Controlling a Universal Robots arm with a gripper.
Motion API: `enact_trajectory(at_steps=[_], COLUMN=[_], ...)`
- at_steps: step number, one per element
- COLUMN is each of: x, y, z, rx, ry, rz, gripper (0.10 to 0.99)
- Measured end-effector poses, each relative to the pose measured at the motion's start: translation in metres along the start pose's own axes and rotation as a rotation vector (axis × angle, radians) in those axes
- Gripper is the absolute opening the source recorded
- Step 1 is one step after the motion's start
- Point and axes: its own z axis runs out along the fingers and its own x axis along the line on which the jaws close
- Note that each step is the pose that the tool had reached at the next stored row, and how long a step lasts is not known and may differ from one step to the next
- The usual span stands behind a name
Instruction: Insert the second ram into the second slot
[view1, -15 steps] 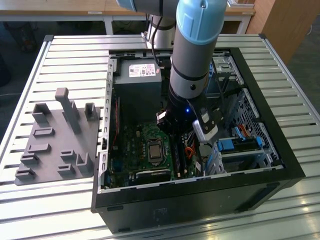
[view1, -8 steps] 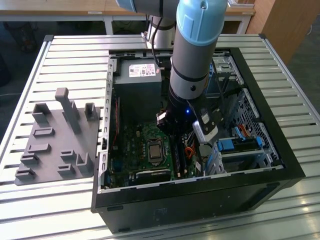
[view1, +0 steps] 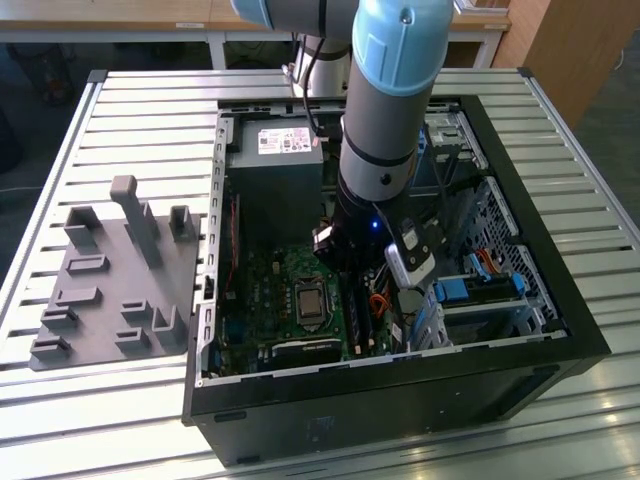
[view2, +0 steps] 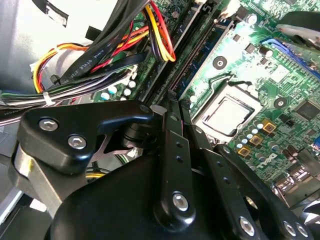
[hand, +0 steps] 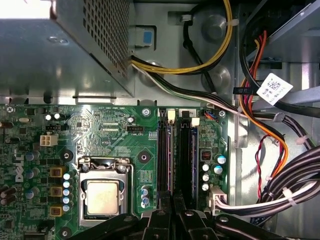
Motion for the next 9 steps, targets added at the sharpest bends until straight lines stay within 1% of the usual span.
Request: enact_trajectory(at_steps=[6,9], x=[-0.0001,-0.0001], y=[0.0001,0.0001], z=[0.0007,-0.0008], rx=[0.0,0.0], ry=[-0.0002,-0.0001], rz=[0.003,0.005], gripper=[0.133,0.133])
